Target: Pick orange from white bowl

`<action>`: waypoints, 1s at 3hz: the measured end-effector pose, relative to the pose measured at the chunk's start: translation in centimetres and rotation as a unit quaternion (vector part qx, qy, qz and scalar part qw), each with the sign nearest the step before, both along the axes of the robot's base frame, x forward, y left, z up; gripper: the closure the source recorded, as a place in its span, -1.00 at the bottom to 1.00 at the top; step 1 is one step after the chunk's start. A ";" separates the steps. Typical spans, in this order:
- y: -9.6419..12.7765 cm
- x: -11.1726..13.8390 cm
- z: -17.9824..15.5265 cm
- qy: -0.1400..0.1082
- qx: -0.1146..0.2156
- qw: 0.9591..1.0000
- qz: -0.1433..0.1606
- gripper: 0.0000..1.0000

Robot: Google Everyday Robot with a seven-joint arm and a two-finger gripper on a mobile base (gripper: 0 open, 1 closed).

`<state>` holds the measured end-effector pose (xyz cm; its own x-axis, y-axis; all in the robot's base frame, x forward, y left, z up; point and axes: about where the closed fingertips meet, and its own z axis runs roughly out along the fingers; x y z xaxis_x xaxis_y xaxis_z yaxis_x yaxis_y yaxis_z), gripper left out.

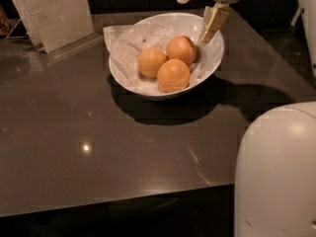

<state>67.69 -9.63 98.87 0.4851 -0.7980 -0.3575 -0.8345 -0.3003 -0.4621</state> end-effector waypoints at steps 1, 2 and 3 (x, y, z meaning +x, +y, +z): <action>2.6 1.1 -2.8 0.030 0.016 0.999 0.032 -0.54; 4.1 1.6 -5.1 0.057 0.030 0.997 0.051 -0.56; 4.5 1.6 -6.8 0.078 0.035 0.995 0.054 -0.54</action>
Offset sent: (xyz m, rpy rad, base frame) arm 0.0022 0.0354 -0.0727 0.0319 0.2761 0.1993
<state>69.32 -5.13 92.08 0.5003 -0.7147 -0.4888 -0.8627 -0.3634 -0.3517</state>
